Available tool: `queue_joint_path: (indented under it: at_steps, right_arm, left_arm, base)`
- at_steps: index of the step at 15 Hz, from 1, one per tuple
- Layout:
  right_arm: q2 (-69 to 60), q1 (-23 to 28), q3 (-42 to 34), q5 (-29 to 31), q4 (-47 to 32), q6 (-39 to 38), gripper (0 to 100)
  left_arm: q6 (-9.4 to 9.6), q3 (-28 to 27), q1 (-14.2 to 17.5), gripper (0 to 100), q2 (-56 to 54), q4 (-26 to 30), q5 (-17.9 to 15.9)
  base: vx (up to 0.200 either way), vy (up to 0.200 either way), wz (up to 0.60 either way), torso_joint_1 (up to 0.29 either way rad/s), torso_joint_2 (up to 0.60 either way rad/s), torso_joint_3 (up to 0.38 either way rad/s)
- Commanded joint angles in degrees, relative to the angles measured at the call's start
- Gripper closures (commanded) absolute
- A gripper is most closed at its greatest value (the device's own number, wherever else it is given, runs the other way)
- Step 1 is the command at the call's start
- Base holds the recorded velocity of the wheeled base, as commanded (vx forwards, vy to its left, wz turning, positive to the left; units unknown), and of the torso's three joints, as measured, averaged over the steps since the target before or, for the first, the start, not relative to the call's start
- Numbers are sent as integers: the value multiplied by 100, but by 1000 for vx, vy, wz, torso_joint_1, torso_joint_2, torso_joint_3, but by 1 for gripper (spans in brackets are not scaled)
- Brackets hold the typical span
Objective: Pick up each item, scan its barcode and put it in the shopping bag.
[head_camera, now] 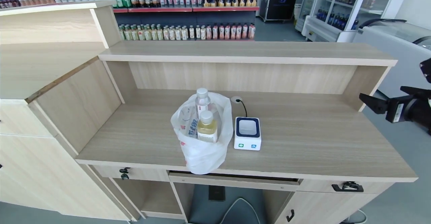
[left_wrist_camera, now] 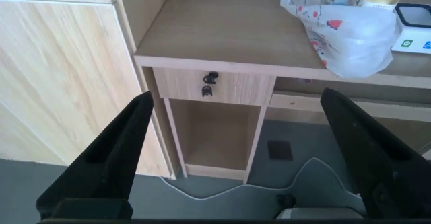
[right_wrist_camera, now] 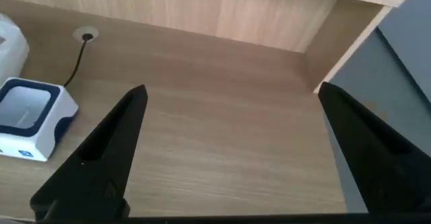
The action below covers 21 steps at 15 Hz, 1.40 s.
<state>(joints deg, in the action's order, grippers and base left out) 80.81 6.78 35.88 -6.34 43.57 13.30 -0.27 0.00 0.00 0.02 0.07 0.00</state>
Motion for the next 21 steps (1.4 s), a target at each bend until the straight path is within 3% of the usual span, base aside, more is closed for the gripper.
queue_joint_path:
  at_steps: [1,4,5,8,11,14,17,21]
  right_arm:
    - [-1015,96,-766,63,231,-601,0]
    - [-2017,96,-1672,107,99,-688,0]
    - [-2790,104,-2384,133,-121,-750,0]
    - [-3950,-1,-3465,124,-411,-829,0]
    - [-6007,-537,-3588,186,-2274,-987,0]
    - [-7668,-546,-3588,309,-3891,-1084,0]
    - [-8081,-678,-3588,757,-4287,-1260,0]
    - [-8081,-669,-3588,827,-4339,-1594,0]
  left_arm:
    - [0,0,0,0,-2,1,0]
    - [0,0,0,0,-2,1,0]
    - [0,0,0,0,-2,1,0]
    - [0,0,0,0,-2,1,0]
    - [0,0,0,0,-2,1,0]
    - [0,0,0,0,-2,1,0]
    - [0,0,0,0,-2,1,0]
    - [0,0,0,0,-2,1,0]
  base:
    - [0,0,0,-66,110,46]
    - [0,0,0,-14,19,12]
    - [0,0,0,0,0,0]
    - [0,0,0,0,0,0]
    - [0,0,0,0,0,0]
    - [0,0,0,0,0,0]
    - [0,0,0,0,0,0]
    - [0,0,0,0,0,0]
